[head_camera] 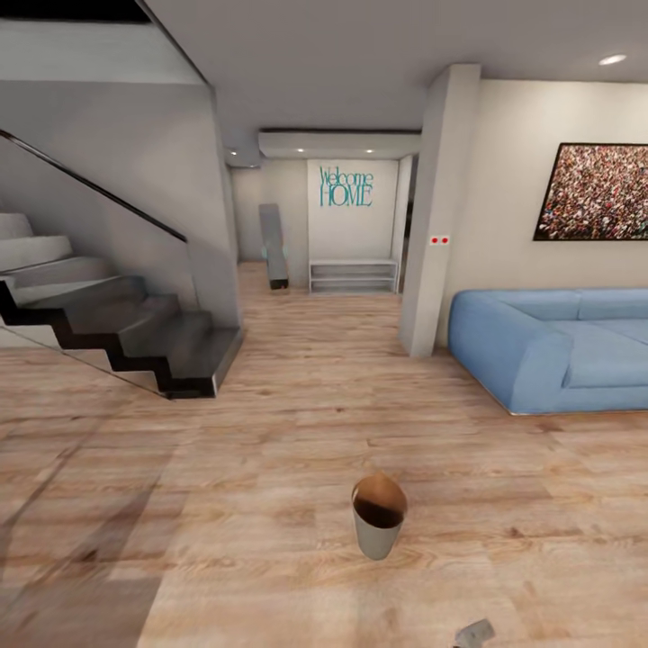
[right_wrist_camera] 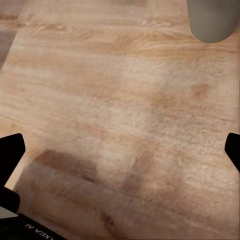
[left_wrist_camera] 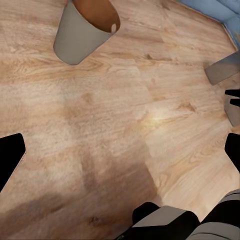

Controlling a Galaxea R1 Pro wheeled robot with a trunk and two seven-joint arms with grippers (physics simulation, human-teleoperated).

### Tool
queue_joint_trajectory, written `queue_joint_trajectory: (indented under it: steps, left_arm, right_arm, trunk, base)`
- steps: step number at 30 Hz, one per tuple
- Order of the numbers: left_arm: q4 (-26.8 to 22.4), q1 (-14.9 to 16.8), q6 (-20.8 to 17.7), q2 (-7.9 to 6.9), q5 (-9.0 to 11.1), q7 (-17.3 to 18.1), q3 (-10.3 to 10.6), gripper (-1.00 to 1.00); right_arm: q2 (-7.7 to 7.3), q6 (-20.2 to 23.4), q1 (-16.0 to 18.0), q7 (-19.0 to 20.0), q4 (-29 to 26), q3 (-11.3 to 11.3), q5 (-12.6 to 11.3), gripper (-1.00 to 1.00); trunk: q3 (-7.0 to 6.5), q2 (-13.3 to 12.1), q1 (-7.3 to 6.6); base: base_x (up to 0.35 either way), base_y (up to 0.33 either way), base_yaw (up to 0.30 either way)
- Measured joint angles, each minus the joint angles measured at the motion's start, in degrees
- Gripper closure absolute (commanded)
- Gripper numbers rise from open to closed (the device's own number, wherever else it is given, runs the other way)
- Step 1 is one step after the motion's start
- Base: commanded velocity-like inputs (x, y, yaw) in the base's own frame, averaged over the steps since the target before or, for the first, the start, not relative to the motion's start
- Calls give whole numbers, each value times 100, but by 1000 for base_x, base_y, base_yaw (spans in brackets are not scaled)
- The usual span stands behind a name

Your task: Put the three can of soda from the living room inside the tash can in the kitchen.

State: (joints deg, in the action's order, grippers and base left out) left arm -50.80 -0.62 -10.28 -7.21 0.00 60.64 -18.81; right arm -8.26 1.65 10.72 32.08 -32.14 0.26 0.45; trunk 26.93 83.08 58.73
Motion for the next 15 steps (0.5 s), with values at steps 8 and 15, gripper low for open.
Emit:
queue_joint_trajectory:
  steps: [8, 15]
  left_arm:
    - [0, 0, 0, 0, 0, 0, 0, -100]
    - [0, 0, 0, 0, 0, 0, 0, -100]
  right_arm:
    - [0, -7, 0, 0, 12, 0, -1, -100]
    - [0, -6, 0, 1, 14, 0, -1, -100]
  trunk:
    - [0, 0, 0]
    - [0, 0, 0]
  base:
    - [346, 0, 0]
    - [346, 0, 0]
